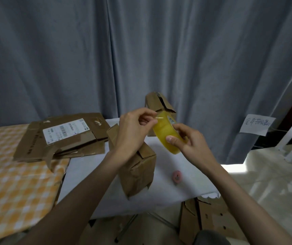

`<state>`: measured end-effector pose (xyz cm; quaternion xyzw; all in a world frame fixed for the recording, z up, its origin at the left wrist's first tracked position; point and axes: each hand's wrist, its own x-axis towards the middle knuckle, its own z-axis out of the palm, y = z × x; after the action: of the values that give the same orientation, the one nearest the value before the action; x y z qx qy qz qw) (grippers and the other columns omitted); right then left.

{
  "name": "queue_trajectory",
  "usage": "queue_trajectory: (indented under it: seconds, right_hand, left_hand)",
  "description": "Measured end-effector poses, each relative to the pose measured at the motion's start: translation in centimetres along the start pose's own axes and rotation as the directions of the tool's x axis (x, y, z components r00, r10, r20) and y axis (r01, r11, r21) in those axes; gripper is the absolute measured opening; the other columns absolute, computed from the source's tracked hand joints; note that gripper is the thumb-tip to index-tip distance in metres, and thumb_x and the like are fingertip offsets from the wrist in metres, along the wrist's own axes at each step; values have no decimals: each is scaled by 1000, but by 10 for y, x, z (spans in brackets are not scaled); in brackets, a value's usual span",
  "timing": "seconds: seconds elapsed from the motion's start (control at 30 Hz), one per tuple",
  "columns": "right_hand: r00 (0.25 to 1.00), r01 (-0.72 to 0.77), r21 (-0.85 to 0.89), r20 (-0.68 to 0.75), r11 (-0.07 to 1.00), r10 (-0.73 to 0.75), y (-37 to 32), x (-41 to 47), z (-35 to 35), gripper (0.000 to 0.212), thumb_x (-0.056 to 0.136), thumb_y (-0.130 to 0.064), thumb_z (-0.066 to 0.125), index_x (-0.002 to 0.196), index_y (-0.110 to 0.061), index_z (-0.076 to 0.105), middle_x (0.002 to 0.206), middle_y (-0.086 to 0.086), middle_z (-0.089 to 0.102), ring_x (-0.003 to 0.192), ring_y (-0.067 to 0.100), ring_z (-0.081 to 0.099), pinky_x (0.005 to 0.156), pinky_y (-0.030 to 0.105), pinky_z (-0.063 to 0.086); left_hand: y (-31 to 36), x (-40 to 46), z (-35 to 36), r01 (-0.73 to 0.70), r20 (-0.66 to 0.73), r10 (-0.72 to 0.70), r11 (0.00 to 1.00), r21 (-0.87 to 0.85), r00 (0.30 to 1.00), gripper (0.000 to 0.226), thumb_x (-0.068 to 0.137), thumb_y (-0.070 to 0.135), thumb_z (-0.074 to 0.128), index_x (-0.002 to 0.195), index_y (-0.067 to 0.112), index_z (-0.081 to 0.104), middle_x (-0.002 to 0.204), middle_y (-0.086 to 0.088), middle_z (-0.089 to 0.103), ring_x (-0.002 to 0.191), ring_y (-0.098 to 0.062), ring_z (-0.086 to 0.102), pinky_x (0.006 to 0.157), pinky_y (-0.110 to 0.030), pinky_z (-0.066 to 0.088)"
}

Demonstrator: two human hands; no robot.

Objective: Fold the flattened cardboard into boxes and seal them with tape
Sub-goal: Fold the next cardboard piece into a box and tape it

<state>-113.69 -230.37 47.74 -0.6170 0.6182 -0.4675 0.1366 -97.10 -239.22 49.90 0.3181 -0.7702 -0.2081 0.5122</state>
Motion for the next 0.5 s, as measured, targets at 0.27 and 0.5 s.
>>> queue_trajectory:
  seconds: [0.27, 0.5]
  right_hand:
    - [998, -54, 21, 32, 998, 53, -15, -5, -11, 21, 93, -39, 64, 91, -17, 66, 87, 16, 62, 73, 21, 55, 61, 26, 40]
    - [963, -266, 216, 13, 939, 270, -41, -11, -21, 39, 92, -57, 56, 100, -21, 70, 93, 1, 73, 88, 20, 69, 76, 34, 56]
  left_hand:
    - [6, 17, -5, 82, 142, -77, 996, -27, 987, 5, 85, 19, 77, 89, 16, 78, 78, 11, 71, 73, 1, 65, 66, -9, 49]
    - [12, 41, -15, 354, 332, -292, 924, -145, 897, 7, 88, 10, 73, 92, 6, 74, 77, -5, 71, 67, -7, 66, 66, -17, 54]
